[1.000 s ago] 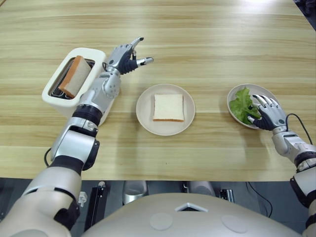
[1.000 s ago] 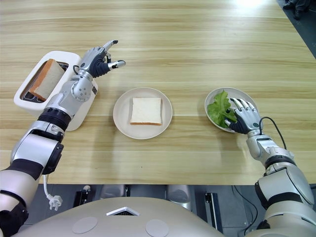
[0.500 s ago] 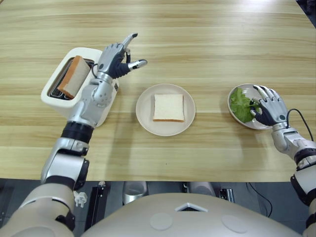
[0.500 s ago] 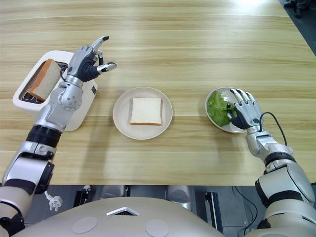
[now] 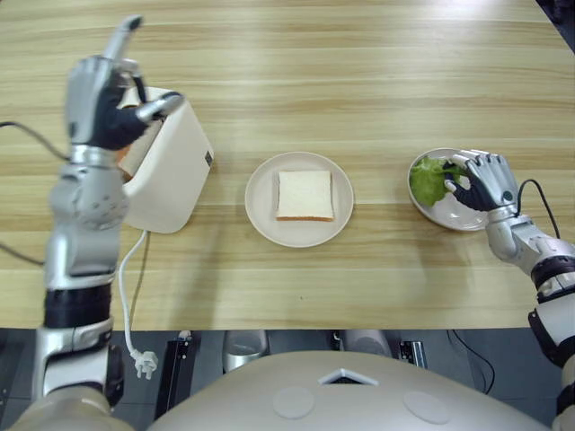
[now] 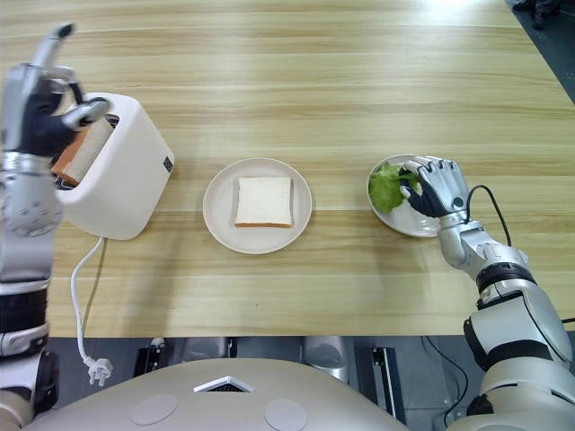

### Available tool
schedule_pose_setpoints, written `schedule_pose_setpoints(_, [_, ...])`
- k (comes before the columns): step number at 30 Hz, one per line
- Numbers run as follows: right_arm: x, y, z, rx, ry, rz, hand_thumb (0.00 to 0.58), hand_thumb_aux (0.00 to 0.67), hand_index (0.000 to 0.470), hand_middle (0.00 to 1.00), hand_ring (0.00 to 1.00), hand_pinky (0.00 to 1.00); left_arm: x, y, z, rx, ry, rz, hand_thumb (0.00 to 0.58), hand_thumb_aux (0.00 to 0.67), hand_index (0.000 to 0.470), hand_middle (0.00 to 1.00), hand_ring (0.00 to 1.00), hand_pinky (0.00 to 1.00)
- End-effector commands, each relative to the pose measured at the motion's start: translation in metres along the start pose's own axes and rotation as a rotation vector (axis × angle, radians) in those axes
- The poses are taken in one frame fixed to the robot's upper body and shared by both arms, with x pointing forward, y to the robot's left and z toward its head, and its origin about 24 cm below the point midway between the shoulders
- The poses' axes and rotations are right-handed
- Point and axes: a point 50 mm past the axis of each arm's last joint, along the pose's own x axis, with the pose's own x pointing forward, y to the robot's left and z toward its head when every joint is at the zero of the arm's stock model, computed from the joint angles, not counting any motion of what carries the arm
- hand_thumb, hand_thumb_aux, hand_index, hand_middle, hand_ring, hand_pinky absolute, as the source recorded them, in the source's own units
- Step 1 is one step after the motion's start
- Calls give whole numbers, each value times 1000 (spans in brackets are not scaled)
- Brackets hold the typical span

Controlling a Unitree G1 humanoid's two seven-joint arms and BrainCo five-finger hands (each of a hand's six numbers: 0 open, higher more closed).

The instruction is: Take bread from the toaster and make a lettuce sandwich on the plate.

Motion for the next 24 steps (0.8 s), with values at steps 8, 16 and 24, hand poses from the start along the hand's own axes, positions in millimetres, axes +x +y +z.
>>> schedule_pose_setpoints(8, [45, -19, 40, 94, -200, -150, 580, 670, 460, 1000, 1000, 1000, -35, 23, -45, 252, 247, -37, 0, 0, 0, 1000, 1000, 1000])
schedule_pose_setpoints(16, [69, -14, 83, 197, -339, -161, 580, 670, 460, 1000, 1000, 1000, -53, -16, -80, 313, 392, -246, 0, 0, 0, 1000, 1000, 1000])
schedule_pose_setpoints(24, [86, 2, 133, 316, -472, -111, 580, 670, 460, 1000, 1000, 1000, -46, -59, -76, 251, 347, -385, 0, 0, 0, 1000, 1000, 1000])
